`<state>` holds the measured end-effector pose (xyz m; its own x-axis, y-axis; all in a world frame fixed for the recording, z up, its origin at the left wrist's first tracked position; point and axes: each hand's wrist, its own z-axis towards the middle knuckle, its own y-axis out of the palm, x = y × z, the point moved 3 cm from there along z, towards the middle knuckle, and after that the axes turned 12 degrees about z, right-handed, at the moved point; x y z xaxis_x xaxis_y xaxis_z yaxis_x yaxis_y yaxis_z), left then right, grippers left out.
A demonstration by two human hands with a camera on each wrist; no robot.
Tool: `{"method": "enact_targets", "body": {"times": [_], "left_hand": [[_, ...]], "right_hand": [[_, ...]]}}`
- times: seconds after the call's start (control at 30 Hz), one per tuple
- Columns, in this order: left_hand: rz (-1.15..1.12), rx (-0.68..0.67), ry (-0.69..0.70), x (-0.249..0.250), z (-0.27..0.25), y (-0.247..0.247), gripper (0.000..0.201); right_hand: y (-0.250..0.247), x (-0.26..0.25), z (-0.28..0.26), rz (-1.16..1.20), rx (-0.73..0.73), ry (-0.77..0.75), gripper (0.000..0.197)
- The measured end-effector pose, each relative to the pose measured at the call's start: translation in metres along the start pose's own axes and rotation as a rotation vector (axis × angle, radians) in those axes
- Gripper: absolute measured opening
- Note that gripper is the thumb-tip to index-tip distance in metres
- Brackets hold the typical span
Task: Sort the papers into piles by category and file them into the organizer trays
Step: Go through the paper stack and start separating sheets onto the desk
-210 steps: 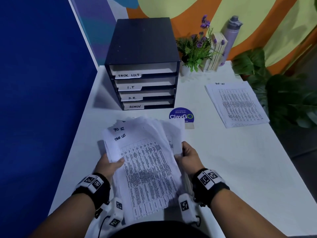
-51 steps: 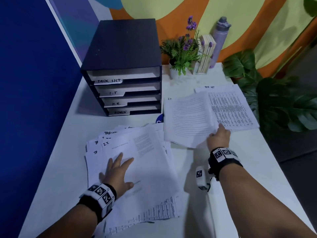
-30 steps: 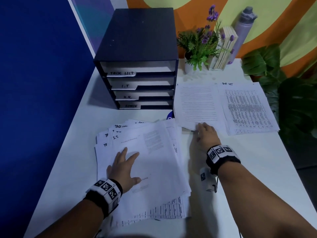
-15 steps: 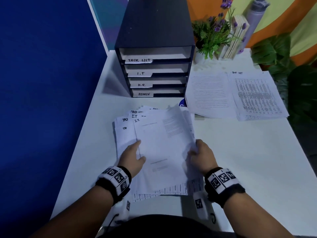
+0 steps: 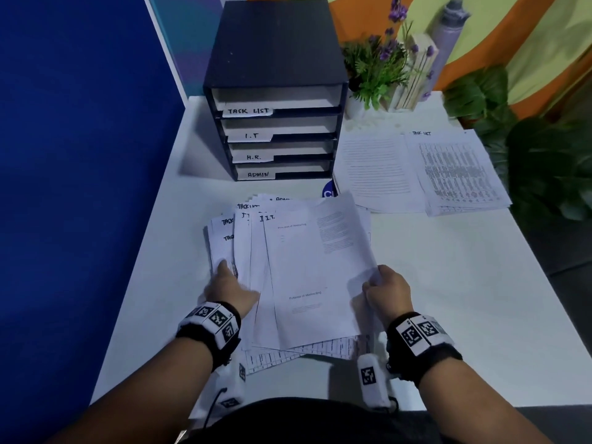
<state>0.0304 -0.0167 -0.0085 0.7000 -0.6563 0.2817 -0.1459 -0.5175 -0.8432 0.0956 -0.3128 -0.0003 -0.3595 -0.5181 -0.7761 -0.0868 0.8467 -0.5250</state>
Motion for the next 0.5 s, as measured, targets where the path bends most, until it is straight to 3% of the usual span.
{"method": "enact_targets", "body": {"times": [0.1,0.2,0.27,0.4,0.5], "left_hand": [[-0.208,0.023,0.063,-0.0014,0.0006,0.0001,0.039],[-0.338,0.002,0.097,-0.0025,0.0001,0.0004,0.029],[-0.407,-0.032,0.113,-0.0015,0.0013,-0.0008,0.037],[-0.587,-0.185,0.174,0.0024,0.0023,-0.0018,0.077],[-0.635,-0.129,0.180,0.0013,0.0015,-0.0063,0.087]], "right_hand": [[-0.0028,0.0017,-0.0004,0.047,0.009,0.011,0.006],[-0.0052,0.0039,0.0022,0.119,0.016,0.013,0.006],[-0.0037,0.0036,0.0027,0.170,0.019,0.006,0.004],[-0.0010,-0.0009,0.0031,0.180,0.056,-0.046,0.008],[-0.0091,-0.0018,0.0087,0.126,0.120,-0.063,0.018]]}}
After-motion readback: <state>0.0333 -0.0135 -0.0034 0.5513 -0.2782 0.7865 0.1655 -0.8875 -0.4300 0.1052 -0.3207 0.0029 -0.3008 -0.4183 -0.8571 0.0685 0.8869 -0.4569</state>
